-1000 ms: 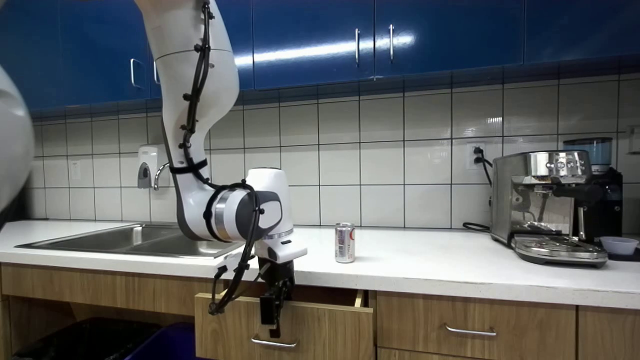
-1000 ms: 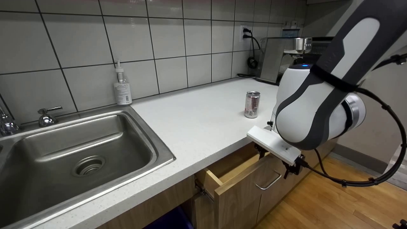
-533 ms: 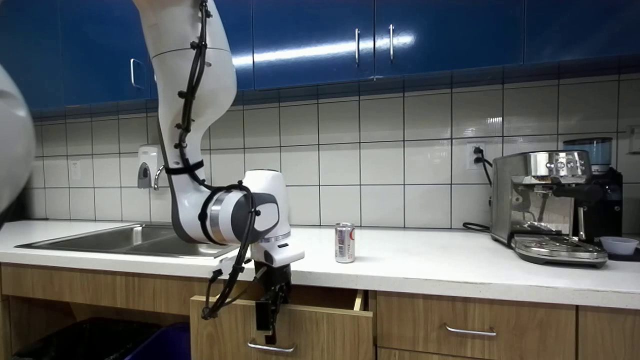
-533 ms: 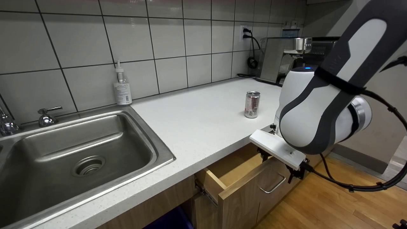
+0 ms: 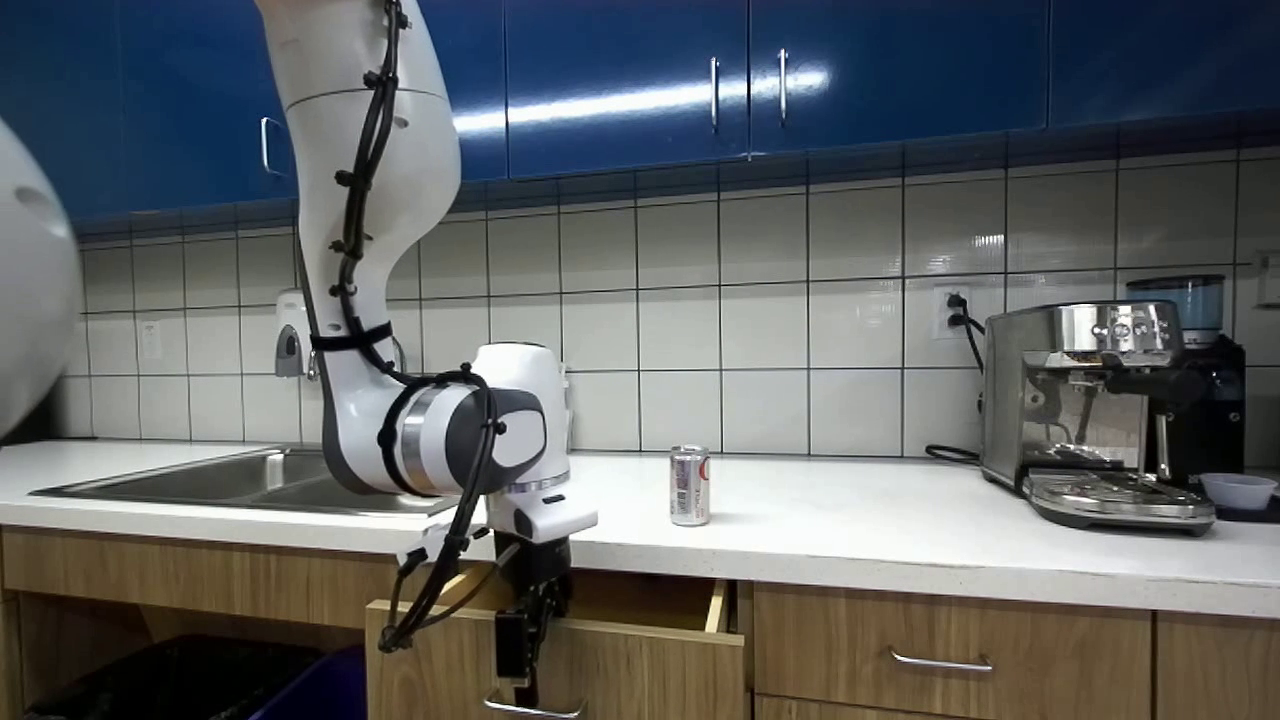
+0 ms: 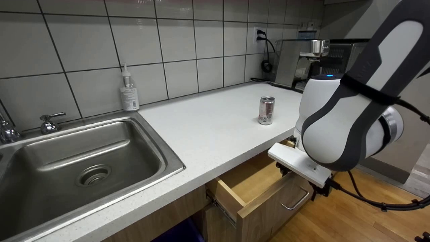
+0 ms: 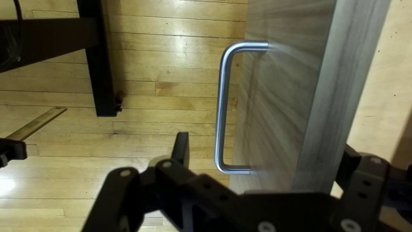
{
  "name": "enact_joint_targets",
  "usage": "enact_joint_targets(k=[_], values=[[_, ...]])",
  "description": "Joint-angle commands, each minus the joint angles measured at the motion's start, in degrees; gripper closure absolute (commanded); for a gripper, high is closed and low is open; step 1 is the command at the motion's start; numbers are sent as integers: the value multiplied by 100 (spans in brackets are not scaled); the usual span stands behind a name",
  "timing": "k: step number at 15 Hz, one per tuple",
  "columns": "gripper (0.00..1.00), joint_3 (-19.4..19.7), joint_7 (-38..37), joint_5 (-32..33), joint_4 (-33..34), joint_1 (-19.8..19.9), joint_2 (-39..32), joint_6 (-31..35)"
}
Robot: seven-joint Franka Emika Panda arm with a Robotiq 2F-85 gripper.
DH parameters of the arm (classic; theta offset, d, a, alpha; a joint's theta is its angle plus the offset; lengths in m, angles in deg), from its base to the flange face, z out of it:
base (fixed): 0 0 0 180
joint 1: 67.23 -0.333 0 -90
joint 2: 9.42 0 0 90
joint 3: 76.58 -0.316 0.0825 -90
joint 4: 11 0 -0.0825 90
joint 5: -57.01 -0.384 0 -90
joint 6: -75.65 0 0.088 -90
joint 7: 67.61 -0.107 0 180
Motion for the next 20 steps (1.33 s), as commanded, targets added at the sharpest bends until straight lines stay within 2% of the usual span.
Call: enact_joint_targets(k=[1,6,13,20], values=[[0,232,-279,171,-422,-279,305,23],[0,368,-412,204,-661,-459,419,116],[0,364,-457,144,-958,-520,528,322],[0,688,-599,317,-1036,-796,638,291]])
